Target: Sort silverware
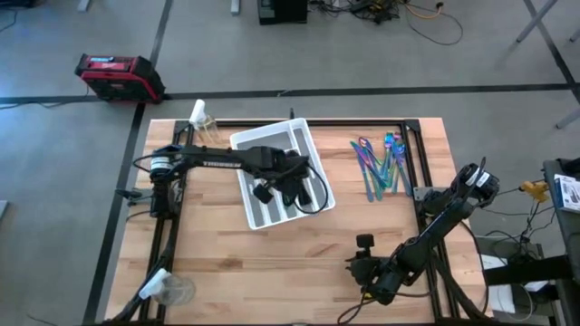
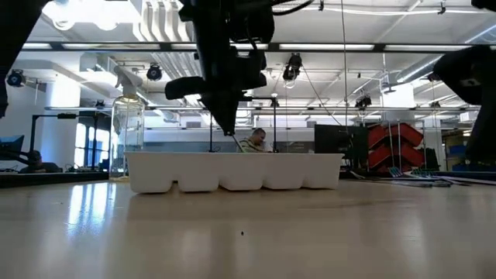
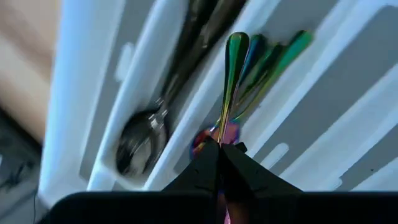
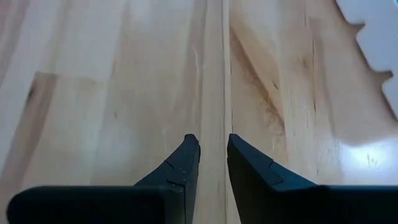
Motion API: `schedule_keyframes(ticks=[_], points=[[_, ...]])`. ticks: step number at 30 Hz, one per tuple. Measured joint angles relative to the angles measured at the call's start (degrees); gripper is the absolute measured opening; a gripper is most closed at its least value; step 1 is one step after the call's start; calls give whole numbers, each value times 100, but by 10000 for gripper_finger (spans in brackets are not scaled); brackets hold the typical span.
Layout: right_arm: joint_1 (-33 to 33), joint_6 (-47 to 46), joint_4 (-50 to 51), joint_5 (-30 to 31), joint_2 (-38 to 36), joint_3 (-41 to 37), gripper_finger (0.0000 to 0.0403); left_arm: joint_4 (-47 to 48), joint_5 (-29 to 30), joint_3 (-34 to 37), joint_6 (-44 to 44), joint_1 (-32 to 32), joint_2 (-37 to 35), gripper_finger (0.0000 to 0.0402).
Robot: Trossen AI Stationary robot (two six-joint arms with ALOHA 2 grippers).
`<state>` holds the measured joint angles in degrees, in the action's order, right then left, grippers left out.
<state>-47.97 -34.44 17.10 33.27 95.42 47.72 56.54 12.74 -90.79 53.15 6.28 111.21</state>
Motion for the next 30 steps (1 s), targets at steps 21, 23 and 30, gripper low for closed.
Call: schedule_keyframes(ticks=[21, 23, 30], points=[[-11, -1193, -340, 290, 4, -319, 102, -661, 108, 1, 335, 194, 1187, 13], [-11, -1113, -321, 292, 4, -319, 115, -660, 167, 8, 280, 195, 1148, 21], [39, -963, -239, 383, 4, -319, 158, -647, 317, -83, -112, 197, 1000, 48]])
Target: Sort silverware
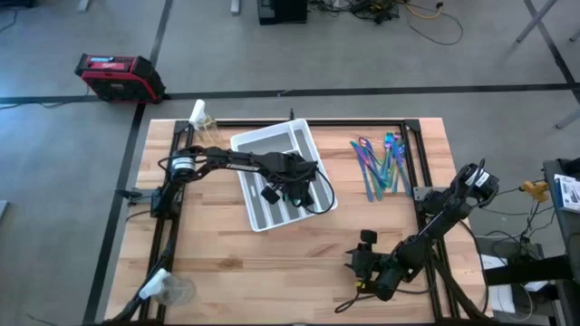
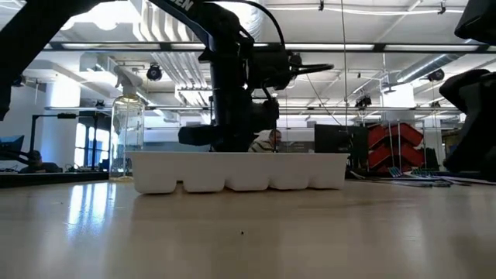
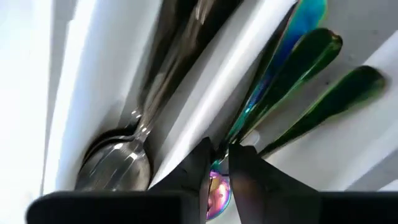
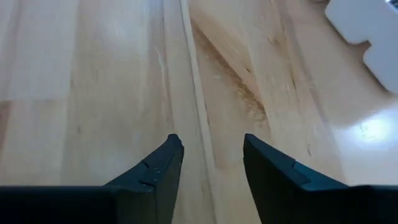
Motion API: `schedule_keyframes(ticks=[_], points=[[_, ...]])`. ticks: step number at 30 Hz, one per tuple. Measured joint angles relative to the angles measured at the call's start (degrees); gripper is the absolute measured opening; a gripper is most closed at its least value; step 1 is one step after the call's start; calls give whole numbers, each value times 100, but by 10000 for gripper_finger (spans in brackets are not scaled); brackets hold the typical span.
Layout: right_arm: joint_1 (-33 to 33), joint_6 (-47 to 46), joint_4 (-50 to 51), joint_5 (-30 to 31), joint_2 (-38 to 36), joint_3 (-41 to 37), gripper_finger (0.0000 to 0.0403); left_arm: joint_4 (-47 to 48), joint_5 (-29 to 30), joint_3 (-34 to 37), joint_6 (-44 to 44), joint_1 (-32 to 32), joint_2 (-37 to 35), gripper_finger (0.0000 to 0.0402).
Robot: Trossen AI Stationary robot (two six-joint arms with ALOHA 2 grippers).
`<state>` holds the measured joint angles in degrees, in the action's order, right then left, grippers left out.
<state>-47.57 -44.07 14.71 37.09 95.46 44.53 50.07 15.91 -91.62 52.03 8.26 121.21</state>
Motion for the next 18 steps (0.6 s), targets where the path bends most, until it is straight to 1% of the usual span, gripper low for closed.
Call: schedule_keyframes(ticks=[3, 6, 11, 13, 16, 18], points=[[0, 95, -1, 18, -6, 0, 173, 76, 174, -94, -236, -28, -28, 55], [-2, 227, 63, 17, -63, 1, 184, 262, 412, -248, -655, -74, -28, 61], [8, 279, 728, 113, -620, 0, 190, 881, 429, -691, -1580, -186, -44, 70], [11, 247, 1044, 344, -886, 1, 189, 949, 305, -810, -2044, -231, -55, 72], [25, 311, 1267, 570, -1217, 2, 184, 898, -167, -830, -2385, -256, -79, 71], [29, 413, 1253, 573, -1338, 2, 180, 829, -169, -810, -2516, -252, -45, 66]])
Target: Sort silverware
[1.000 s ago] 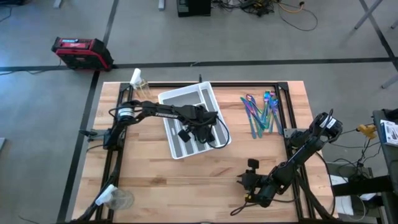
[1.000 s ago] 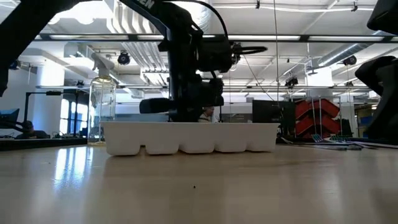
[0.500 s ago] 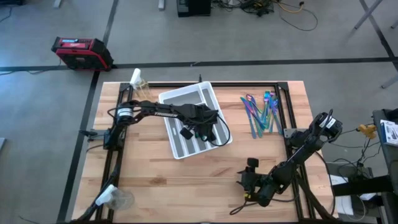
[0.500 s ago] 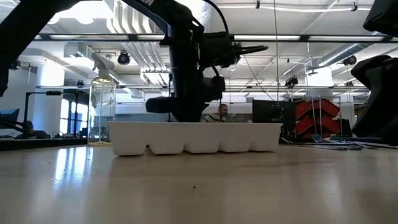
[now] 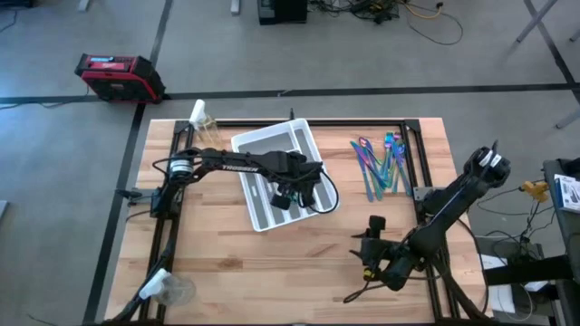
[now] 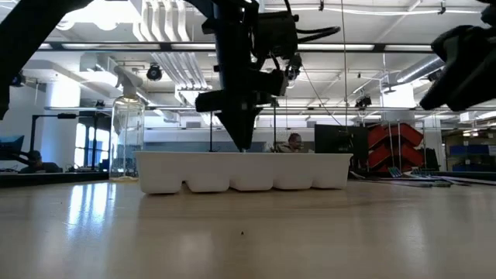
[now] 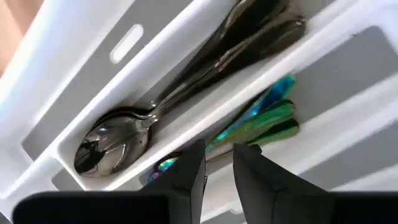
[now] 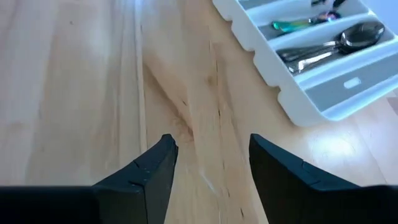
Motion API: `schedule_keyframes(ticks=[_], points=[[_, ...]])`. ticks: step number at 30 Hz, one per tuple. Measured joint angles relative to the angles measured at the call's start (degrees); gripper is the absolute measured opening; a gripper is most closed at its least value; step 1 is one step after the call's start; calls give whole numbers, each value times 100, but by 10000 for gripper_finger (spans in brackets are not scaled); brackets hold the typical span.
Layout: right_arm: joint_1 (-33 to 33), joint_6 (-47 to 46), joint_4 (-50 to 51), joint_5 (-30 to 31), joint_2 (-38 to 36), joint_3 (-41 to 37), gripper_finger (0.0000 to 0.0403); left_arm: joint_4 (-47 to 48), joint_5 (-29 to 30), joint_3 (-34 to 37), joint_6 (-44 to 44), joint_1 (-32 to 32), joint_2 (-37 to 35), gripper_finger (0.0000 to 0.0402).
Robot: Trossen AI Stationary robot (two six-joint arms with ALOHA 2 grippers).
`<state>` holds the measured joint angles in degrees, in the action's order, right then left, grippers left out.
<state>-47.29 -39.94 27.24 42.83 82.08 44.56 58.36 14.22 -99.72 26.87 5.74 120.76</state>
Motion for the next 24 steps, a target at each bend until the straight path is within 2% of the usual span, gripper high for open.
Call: schedule_keyframes(ticks=[8, 20, 24], points=[[9, -2, -60, -36, 58, -7, 164, -495, 26, 11, -822, 237, 211, 63], [-15, 45, -55, -175, 149, -7, 161, 13, 19, 17, -3169, 439, 283, 62], [-15, 92, -56, -129, 158, -8, 164, -105, 19, 29, -3389, 460, 299, 62]])
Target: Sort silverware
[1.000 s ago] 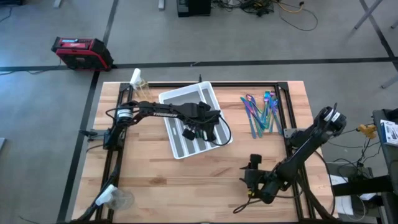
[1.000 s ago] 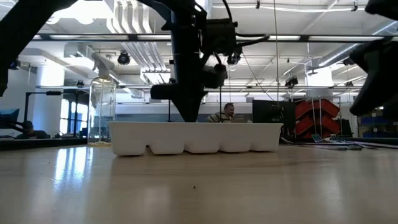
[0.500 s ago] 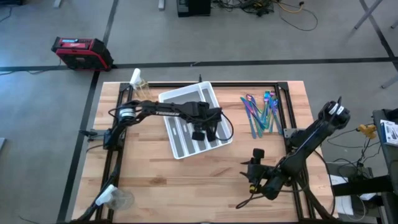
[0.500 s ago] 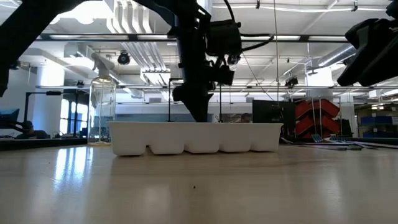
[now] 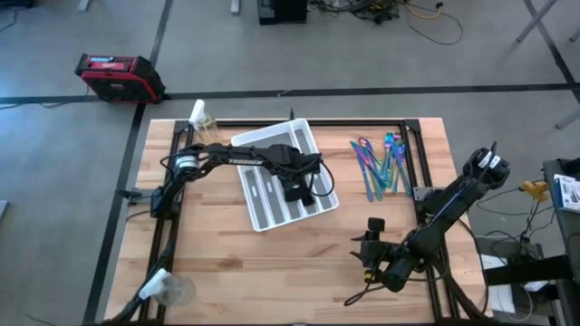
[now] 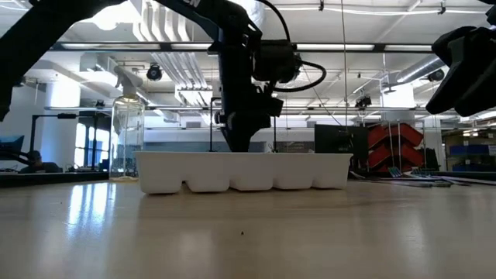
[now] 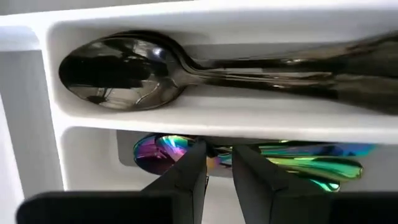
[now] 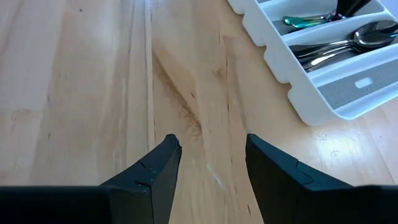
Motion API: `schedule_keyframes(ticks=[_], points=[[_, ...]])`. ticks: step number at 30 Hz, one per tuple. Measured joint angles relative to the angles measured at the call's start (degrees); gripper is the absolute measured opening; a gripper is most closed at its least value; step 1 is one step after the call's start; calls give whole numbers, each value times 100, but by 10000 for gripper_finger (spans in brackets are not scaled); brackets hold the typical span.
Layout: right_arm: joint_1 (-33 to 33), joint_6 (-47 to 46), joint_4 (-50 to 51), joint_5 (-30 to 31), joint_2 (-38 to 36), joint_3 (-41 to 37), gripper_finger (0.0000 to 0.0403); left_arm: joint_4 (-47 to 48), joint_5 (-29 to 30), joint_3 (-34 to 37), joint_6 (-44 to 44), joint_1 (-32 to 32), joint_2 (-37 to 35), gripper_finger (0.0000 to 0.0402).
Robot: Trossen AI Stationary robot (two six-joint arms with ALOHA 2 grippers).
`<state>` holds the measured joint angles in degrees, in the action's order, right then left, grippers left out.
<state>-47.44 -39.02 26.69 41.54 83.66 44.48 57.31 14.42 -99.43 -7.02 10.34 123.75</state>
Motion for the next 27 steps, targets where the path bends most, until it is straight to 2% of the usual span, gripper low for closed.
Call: schedule_keyframes(ticks=[7, 12, 24, 27], points=[[-2, -139, -7, -40, 182, -1, 155, -187, -13, 64, -722, 67, 23, 62], [-4, -204, -18, -125, 381, -3, 152, 44, -14, 256, -1359, 187, 23, 62], [13, -235, -25, -101, 507, -5, 167, -61, -1, 355, -1679, 241, 12, 63], [13, -239, -23, -101, 507, -5, 165, -79, -220, 355, -1910, 248, 10, 64]])
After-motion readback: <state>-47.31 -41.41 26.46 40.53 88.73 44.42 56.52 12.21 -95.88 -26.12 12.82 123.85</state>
